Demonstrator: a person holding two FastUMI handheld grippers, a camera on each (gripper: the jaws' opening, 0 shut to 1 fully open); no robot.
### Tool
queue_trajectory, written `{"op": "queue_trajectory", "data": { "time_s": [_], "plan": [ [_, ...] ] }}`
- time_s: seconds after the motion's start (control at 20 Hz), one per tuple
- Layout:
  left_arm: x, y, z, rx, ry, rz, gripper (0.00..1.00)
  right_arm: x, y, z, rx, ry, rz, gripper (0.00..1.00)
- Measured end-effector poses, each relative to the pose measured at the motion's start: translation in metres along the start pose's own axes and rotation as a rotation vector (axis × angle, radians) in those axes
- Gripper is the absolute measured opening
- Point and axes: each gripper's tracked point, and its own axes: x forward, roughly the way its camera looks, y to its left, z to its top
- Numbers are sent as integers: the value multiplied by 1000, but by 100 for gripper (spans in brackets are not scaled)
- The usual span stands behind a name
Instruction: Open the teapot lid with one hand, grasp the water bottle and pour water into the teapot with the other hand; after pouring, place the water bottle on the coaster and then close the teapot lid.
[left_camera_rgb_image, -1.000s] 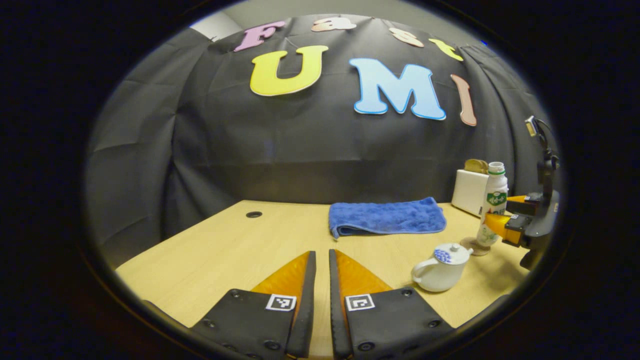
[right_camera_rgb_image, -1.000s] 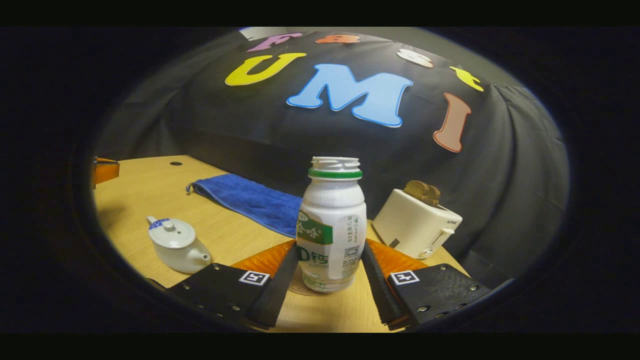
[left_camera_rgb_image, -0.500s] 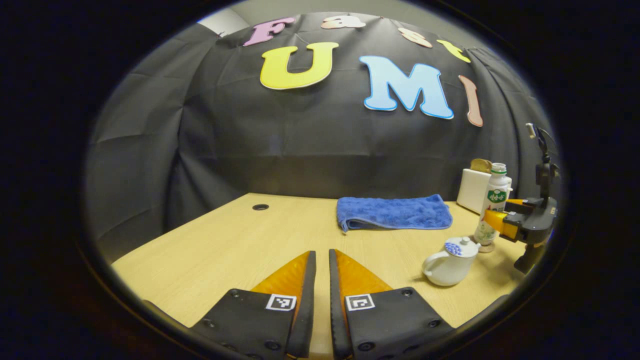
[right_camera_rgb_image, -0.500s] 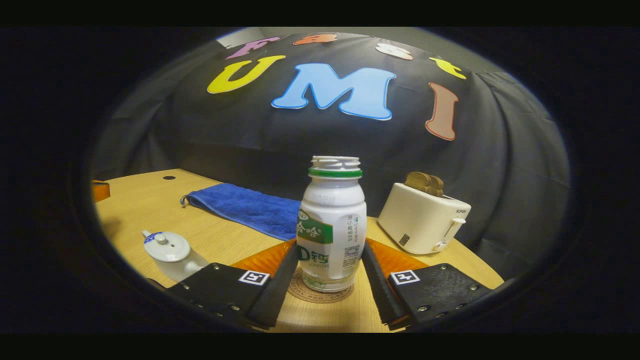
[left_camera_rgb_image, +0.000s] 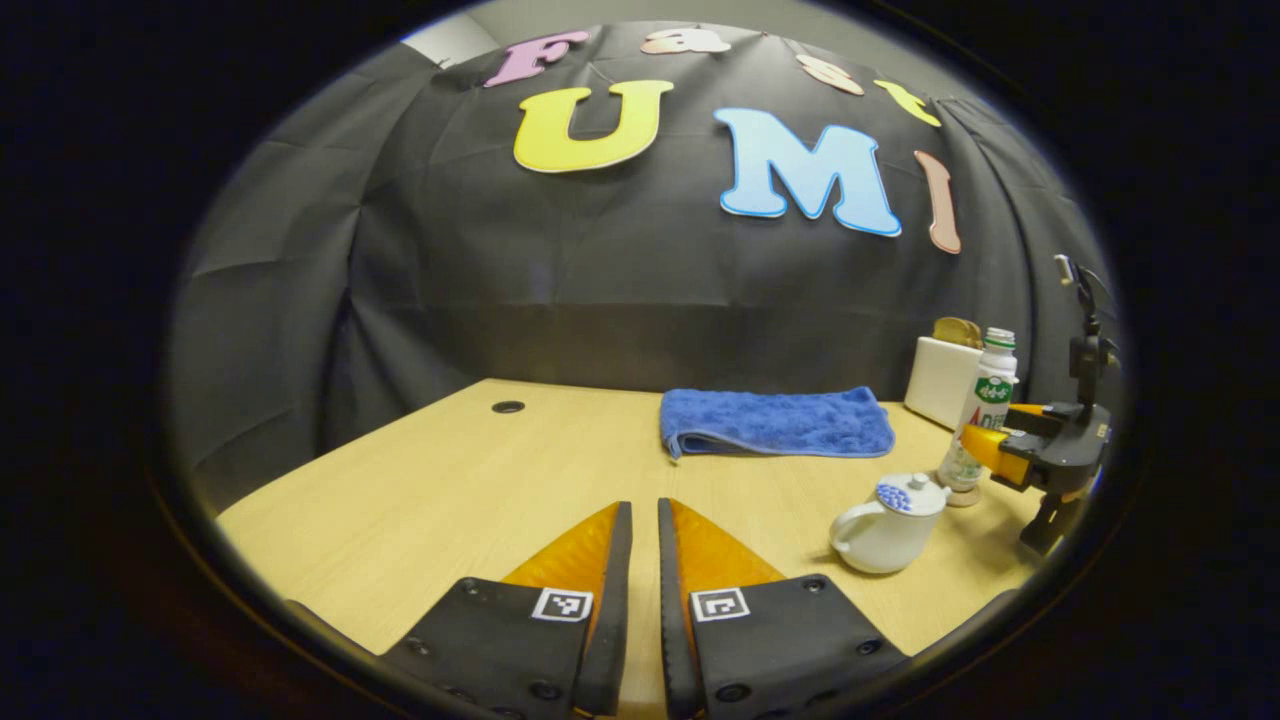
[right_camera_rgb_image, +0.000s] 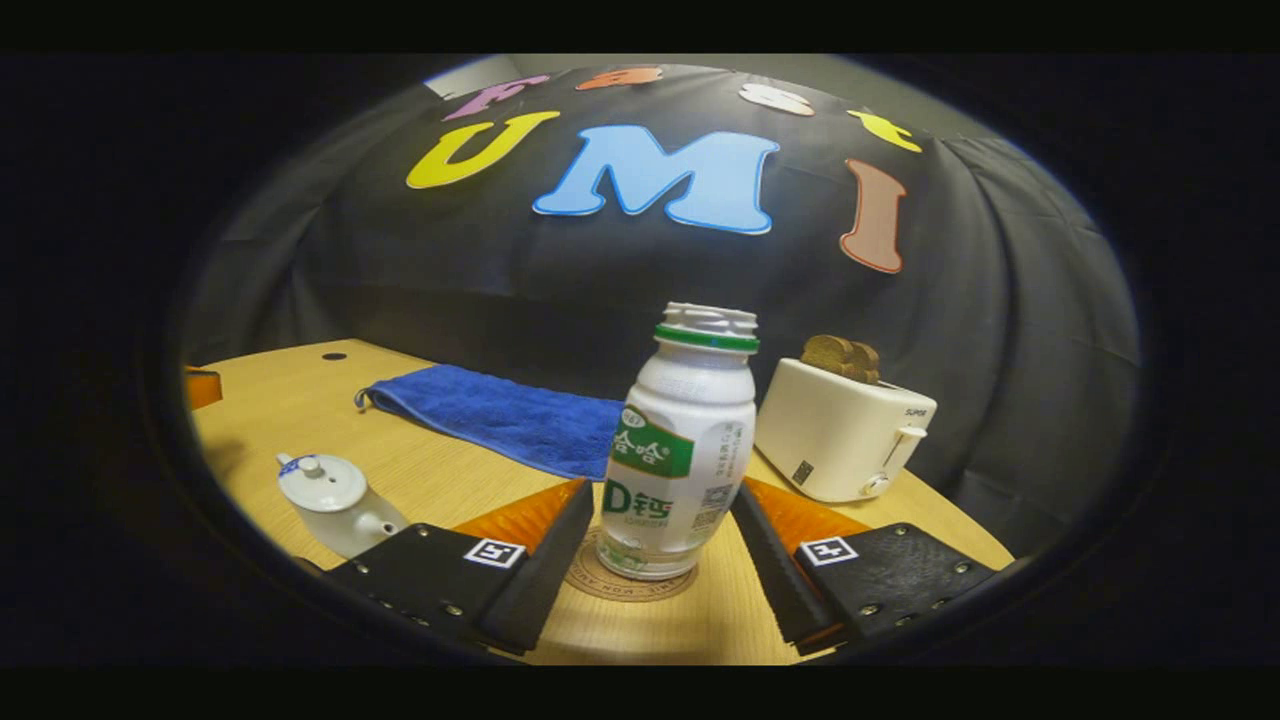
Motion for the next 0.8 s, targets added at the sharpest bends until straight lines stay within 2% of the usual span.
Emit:
{"op": "queue_trajectory", "data": {
  "time_s": [0.5,0.8],
  "plan": [
    [-6,-24,11,14,-19,-33,22,-11,-7,7,2,-22,2,84],
    [-23,-59,22,15,-47,-77,23,-38,-19,10,40,-53,-11,84]
  ]
}}
